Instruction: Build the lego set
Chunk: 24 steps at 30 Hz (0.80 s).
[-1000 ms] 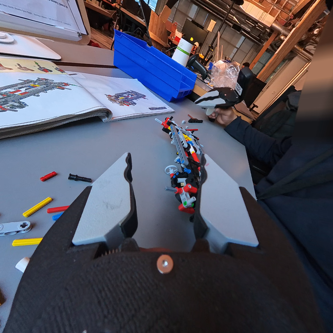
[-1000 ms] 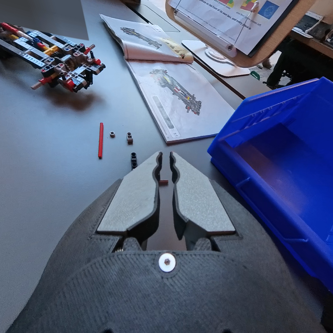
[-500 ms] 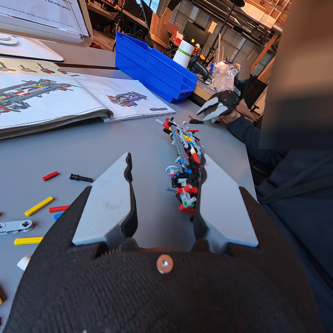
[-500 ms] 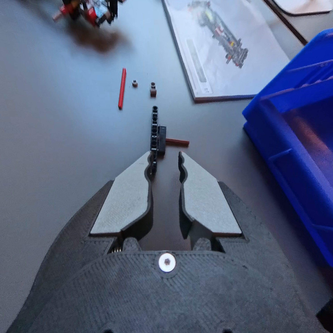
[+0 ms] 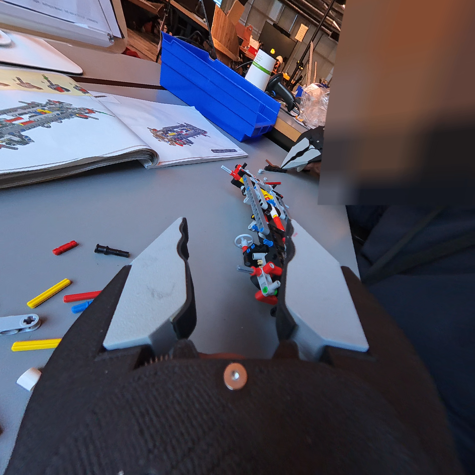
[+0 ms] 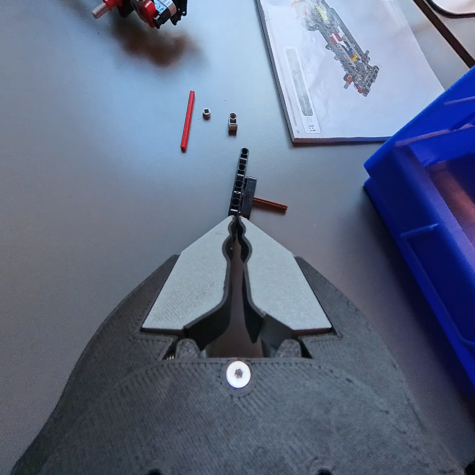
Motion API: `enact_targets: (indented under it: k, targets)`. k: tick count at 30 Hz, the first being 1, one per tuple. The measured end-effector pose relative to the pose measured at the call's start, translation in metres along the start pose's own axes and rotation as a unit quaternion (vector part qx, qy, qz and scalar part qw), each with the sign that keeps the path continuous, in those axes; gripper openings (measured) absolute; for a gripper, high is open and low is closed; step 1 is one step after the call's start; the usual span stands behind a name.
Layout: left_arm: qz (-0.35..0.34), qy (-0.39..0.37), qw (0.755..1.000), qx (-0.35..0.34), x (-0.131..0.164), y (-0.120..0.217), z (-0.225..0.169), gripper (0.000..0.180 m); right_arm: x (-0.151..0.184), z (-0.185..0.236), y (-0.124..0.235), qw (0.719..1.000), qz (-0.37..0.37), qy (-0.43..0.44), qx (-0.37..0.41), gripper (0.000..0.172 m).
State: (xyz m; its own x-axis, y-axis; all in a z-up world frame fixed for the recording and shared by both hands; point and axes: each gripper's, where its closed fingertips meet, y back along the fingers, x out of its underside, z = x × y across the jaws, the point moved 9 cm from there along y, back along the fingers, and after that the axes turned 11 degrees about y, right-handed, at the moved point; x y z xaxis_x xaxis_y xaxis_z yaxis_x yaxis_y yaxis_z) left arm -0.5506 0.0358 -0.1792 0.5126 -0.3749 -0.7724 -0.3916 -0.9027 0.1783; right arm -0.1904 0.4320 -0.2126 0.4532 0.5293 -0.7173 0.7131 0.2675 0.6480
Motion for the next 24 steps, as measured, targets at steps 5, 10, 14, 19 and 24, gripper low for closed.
enact_targets:
  k: [5, 10, 14, 19, 24]
  targets:
    - [0.006, 0.011, 1.000, 0.007, -0.001, -0.001, 0.002, 0.074, -0.002, -0.003, -0.002, 1.000, -0.007, -0.007, -0.005, 0.000]
    - [0.011, -0.014, 1.000, 0.008, 0.001, -0.002, -0.003, 0.073, -0.013, -0.001, 0.002, 0.998, -0.061, -0.007, 0.013, 0.000]
    - [0.011, -0.025, 0.999, -0.034, -0.004, -0.002, -0.014, 0.067, -0.032, 0.010, -0.002, 0.996, -0.080, 0.017, 0.037, 0.000]
    - [0.033, -0.063, 0.997, -0.038, -0.022, -0.006, -0.071, 0.065, -0.032, 0.018, -0.007, 0.990, 0.000, 0.053, 0.132, 0.000]
    - [0.084, -0.100, 0.988, -0.088, -0.011, -0.028, -0.128, 0.062, -0.023, 0.025, 0.002, 0.990, 0.003, -0.074, 0.120, 0.026]
